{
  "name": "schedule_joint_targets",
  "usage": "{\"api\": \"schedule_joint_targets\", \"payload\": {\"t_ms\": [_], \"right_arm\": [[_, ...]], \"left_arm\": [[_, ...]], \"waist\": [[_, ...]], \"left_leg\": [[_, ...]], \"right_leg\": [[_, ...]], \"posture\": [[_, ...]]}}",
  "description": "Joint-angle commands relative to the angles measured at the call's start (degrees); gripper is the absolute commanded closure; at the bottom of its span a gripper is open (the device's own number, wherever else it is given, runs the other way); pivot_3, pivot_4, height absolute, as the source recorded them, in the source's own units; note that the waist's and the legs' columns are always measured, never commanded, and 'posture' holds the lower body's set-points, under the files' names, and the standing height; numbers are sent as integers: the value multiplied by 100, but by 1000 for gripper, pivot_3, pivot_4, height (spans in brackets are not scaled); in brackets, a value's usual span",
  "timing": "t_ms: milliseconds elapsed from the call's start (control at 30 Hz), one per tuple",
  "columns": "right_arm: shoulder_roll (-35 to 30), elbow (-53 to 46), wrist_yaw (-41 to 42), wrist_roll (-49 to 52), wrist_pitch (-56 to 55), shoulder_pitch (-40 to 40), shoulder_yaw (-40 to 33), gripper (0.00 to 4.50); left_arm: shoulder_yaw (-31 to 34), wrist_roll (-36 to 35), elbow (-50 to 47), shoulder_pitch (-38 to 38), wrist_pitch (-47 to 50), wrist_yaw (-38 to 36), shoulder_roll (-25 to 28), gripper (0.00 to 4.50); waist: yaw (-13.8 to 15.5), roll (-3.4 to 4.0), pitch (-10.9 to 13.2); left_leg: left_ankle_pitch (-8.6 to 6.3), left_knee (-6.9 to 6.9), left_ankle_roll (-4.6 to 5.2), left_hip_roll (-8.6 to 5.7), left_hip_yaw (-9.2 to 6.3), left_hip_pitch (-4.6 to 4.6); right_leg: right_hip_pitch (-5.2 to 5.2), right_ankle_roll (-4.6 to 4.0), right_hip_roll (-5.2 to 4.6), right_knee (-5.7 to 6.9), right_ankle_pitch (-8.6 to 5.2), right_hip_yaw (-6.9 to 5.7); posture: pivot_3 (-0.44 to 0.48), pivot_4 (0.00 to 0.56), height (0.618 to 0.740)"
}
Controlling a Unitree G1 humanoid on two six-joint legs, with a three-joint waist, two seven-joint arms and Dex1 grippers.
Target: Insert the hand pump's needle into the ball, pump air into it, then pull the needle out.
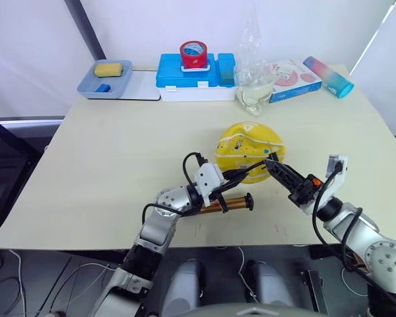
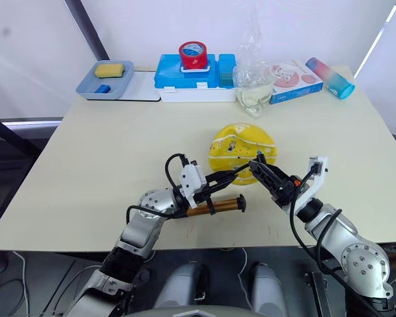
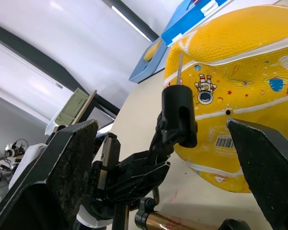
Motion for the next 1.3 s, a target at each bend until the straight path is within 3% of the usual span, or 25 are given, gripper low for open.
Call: {"api": "schedule_joint_targets", "payload": {"t_ms": [33, 233, 900, 1067, 1133, 1167, 1300], "right_arm": [[8, -102, 68, -30, -153, -46, 13, 793], [96, -15, 71, -136, -263, -104, 90, 4105], [162, -90, 220, -143, -376, -130, 8, 4192], [-277, -170, 587, -304, -210, 50, 38, 4192], [-576, -185, 827, -305, -143, 125, -47, 4192], [-767, -195, 1044, -357, -128, 178, -92, 4192], [-1415, -166, 1757, -482, -167, 332, -304, 4192]], "left_arm": [[-15, -37, -159, -31, -93, 8, -25, 4500], [-16, -54, -140, -55, -83, -10, -29, 4500], [-51, -261, -133, -15, 95, -313, 38, 4500], [-2, -349, -176, -6, 217, -364, 79, 4500], [57, -380, -217, -45, 284, -358, 103, 3726], [92, -410, -269, -67, 330, -371, 126, 3551], [265, -652, -577, -236, 604, -434, 255, 1785]], "waist": [[0, 0, 0], [-1, 0, 0], [-1, 2, -1], [2, 2, -1], [0, 2, -1], [0, 2, -1], [7, 2, -1]], "left_leg": [[0, 0, 0, 0, 0, 0], [0, 0, 0, 0, -1, 0], [1, 21, 1, -7, 1, -71], [1, 33, 1, -5, -1, -73], [1, 33, 1, -4, -2, -72], [1, 34, 1, -4, -2, -73], [1, 35, 1, -4, -3, -73]], "right_leg": [[0, 0, 0, 0, 0, 0], [-1, 0, 0, 0, 0, 0], [-64, 0, 6, 12, 2, 0], [-63, -4, 6, 15, 5, 0], [-64, -4, 6, 15, 5, 0], [-64, -4, 7, 15, 5, 0], [-64, -4, 7, 15, 5, 0]], "posture": [[0, 150, 739], [0, 150, 739], [0, 150, 739], [0, 150, 739], [0, 150, 739], [0, 150, 739], [0, 150, 739]]}}
